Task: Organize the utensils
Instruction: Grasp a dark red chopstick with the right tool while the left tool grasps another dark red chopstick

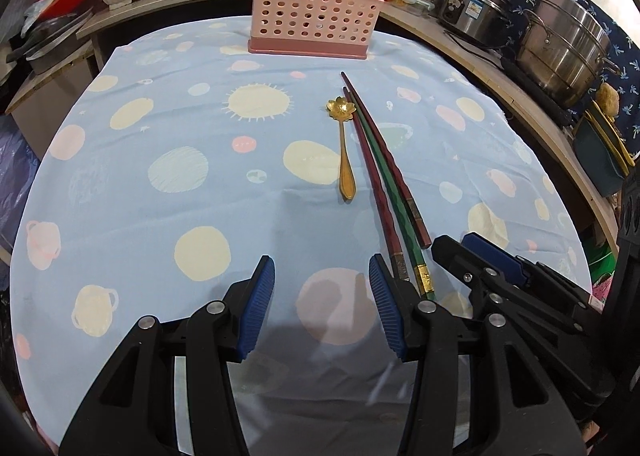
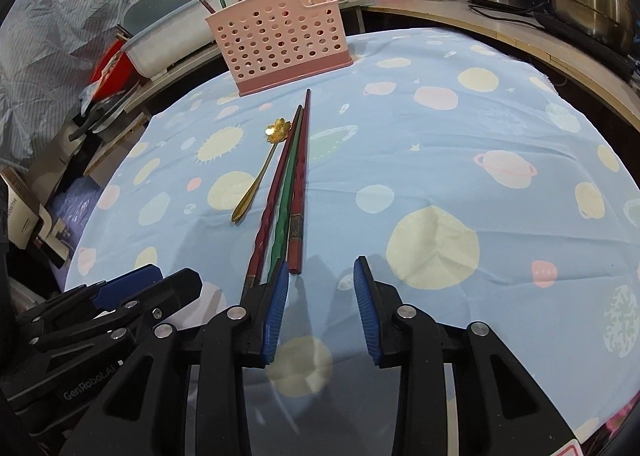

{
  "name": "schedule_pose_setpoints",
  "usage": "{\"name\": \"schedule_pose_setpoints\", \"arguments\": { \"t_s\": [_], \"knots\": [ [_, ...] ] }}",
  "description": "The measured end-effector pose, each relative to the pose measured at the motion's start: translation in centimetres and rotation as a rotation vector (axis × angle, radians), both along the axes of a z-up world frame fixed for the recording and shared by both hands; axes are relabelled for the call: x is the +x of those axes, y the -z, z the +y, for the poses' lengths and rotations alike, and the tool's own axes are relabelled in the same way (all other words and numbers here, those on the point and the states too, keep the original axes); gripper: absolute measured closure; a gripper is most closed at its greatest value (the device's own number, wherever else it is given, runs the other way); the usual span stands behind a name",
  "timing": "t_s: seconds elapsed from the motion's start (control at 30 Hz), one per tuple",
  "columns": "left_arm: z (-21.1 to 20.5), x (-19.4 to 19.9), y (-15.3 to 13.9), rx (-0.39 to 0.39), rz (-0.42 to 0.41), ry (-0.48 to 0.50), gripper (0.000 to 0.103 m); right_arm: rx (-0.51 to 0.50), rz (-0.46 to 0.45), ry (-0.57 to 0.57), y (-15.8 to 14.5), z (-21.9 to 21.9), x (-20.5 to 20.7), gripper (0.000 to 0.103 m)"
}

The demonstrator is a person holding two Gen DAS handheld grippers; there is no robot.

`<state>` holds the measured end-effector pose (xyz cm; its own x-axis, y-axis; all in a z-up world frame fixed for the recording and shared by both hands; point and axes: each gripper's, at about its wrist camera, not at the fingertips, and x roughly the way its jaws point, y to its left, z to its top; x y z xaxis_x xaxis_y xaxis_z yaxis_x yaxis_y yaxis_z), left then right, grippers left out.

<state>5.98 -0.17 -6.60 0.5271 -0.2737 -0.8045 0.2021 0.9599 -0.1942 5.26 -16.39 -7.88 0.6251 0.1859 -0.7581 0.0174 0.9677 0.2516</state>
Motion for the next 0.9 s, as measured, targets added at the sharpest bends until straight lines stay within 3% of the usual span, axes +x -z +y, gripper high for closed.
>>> {"name": "schedule_pose_setpoints", "arguments": {
  "t_s": [0.27,0.73,0.9],
  "knots": [
    [0.3,0.2,0.3,0.005,0.005,-0.009,0.056,-0.055,-0.014,-0.024,0.2,1.0,1.1,0.082],
    [1.0,0.8,0.5,0.001,0.012,-0.034,0.056,-0.066,0.000,-0.032,0.5,1.9,4.3,0.089],
    [0.8,0.7,0.3,-0.004,0.010,-0.020,0.056,-0.062,0.002,-0.025,0.5,1.0,3.7,0.096]
  ]
}}
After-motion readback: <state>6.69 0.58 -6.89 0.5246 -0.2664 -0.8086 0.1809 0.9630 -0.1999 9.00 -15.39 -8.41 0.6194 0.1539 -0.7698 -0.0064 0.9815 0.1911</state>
